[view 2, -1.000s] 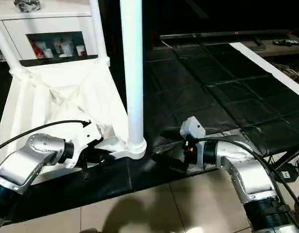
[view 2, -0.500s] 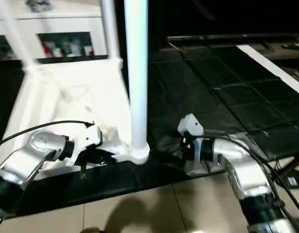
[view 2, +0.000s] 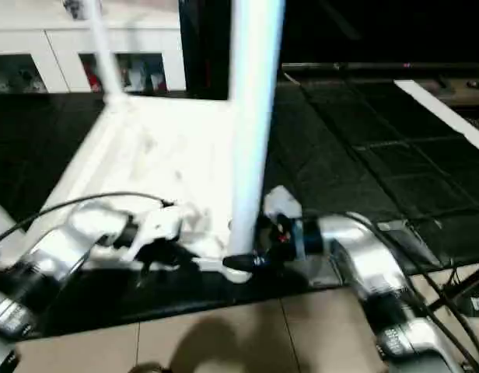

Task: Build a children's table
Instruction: Rotate leg to tighten

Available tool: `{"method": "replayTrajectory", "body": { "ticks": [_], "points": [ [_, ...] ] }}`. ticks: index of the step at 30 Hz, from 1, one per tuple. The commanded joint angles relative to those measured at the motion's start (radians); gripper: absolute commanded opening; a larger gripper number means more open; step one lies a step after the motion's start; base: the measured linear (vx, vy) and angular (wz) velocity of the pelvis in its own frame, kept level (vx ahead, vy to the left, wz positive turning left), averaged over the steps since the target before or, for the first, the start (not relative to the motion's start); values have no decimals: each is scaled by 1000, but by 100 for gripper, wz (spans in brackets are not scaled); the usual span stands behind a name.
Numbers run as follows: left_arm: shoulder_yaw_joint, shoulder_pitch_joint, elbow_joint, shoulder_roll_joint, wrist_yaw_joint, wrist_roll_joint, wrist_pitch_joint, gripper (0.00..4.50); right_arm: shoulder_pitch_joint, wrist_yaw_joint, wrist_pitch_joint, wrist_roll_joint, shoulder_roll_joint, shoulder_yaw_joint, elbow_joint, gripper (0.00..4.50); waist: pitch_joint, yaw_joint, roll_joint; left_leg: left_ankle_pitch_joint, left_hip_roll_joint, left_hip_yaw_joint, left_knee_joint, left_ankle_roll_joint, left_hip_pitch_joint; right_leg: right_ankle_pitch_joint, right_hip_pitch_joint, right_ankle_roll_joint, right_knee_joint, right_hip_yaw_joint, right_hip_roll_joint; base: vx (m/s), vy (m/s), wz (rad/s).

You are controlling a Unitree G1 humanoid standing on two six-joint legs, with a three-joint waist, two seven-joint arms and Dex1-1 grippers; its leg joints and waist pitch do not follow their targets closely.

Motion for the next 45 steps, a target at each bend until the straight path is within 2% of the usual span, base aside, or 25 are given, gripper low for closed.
{"method": "replayTrajectory", "body": {
  "ticks": [1, 14, 24, 26, 27, 28, 29, 30, 31, 32, 33, 35, 36, 38, 41, 42, 43, 44, 45],
  "points": [
    [-39, -17, 14, -19, -45, 17, -28, 0, -26, 38, -13, -9, -8, 6, 25, 369, -74, -9, -4, -229, -12, 15, -68, 10, 9, -200, 46, -221, -72, 30, -33, 0, 0, 0],
    [-23, -45, 101, -36, -59, 34, -42, 0, -68, 124, -49, -15, -11, 5, 136, 246, -72, -6, -4, -251, -12, 17, -68, 12, 13, -235, 44, -225, -76, 30, -34, 0, 0, 0],
    [40, -49, 115, -74, 27, -3, 76, 0, -49, 87, -29, 13, 16, -25, 113, 217, -68, -6, -4, -286, -11, 14, -72, 7, 14, -307, 42, -209, -85, 29, -36, 0, 0, 0],
    [89, -58, 114, -118, 134, -15, 141, 0, -37, -69, -37, -18, 52, -54, 105, 216, -66, -9, -5, -290, -13, 13, -74, 0, 14, -338, 41, -196, -88, 29, -37, 0, 0, 0],
    [89, -58, 114, -118, 134, -15, 141, 0, -37, -69, -37, -18, 52, -54, 105, 216, -65, -11, -6, -291, -14, 13, -74, -3, 12, -349, 42, -190, -89, 29, -37, 0, 0, 0],
    [120, -69, 121, -153, 218, -18, 175, 0, -39, -221, -46, -53, 93, -80, 118, 215, -65, -19, -5, -284, -16, 12, -76, -13, 8, -364, 44, -177, -90, 28, -37, 0, 0, 0],
    [135, -76, 128, -174, 269, -17, 190, 0, -42, -294, -30, -60, 117, -96, 124, 213, -64, -22, -5, -290, -18, 11, -76, -15, 10, -386, 41, -170, -94, 26, -36, 0, 0, 0],
    [150, -85, 138, -194, 314, -16, 206, 0, -44, -352, -14, -65, 139, -106, 129, 210, -65, -31, -7, -281, -22, 8, -77, -24, 4, -409, 48, -152, -94, 23, -37, 0, 0, 0],
    [161, -95, 149, -213, 348, -15, 218, 0, -49, -410, -4, -76, 162, -112, 135, 210, -63, -40, -4, -279, -25, 7, -79, -27, 0, -444, 48, -132, -99, 20, -35, 0, 0, 0],
    [168, -101, 156, -226, 371, -14, 224, 0, -54, -443, 3, -81, 178, -116, 141, 204, -65, -47, -1, -287, -27, 7, -75, -23, 2, -467, 45, -121, -105, 20, -36, 0, 0, 0],
    [183, -114, 170, -254, 428, -9, 236, 0, -67, -513, 23, -89, 214, -125, 156, 204, -65, -51, -3, -286, -28, 9, -74, -20, 4, -467, 43, -120, -108, 21, -35, 0, 0, 0],
    [194, -126, 184, -277, 471, -7, 246, 0, -81, -572, 38, -95, 245, -133, 173, 202, -68, -58, -4, -278, -29, 8, -73, -14, 5, -445, 42, -128, -107, 20, -33, 0, 0, 0],
    [206, -145, 210, -311, 527, -5, 248, 0, -121, -692, 50, -110, 291, -148, 228, 202, -68, -60, -1, -262, -27, 10, -73, -10, 5, -412, 39, -138, -105, 23, -31, 0, 0, 0],
    [209, -166, 243, -343, 573, 4, 241, 0, -171, -810, 52, -130, 338, -157, 296, 202, -71, -73, 1, -237, -30, 8, -74, -22, -4, -360, 47, -152, -95, 21, -28, 0, 0, 0],
    [206, -185, 264, -363, 592, 19, 230, 0, -200, -853, 36, -138, 369, -164, 336, 202, -72, -76, 3, -245, -29, 11, -71, -13, 4, -315, 43, -168, -97, 23, -28, 0, 0, 0],
    [204, -189, 266, -366, 596, 26, 228, 0, -200, -854, 28, -150, 375, -162, 336, 202, -74, -75, 0, -228, -28, 11, -70, -1, 2, -264, 46, -184, -91, 25, -27, 0, 0, 0],
    [201, -189, 265, -364, 594, 30, 227, 0, -199, -852, 25, -154, 376, -160, 333, 236, -75, -73, 2, -206, -27, 12, -70, 7, -1, -219, 49, -194, -87, 25, -27, 0, 0, 0],
    [197, -190, 264, -363, 591, 37, 225, 0, -198, -849, 20, -161, 378, -157, 330, 236, -76, -73, 3, -196, -26, 12, -69, 12, 0, -184, 50, -204, -83, 25, -26, 0, 0, 0],
    [191, -185, 254, -357, 572, 41, 225, 0, -191, -836, 13, -155, 386, -164, 313, 256, -76, -73, 1, -192, -26, 13, -69, 15, 0, -168, 51, -210, -82, 25, -26, 0, 0, 0]
  ]
}}
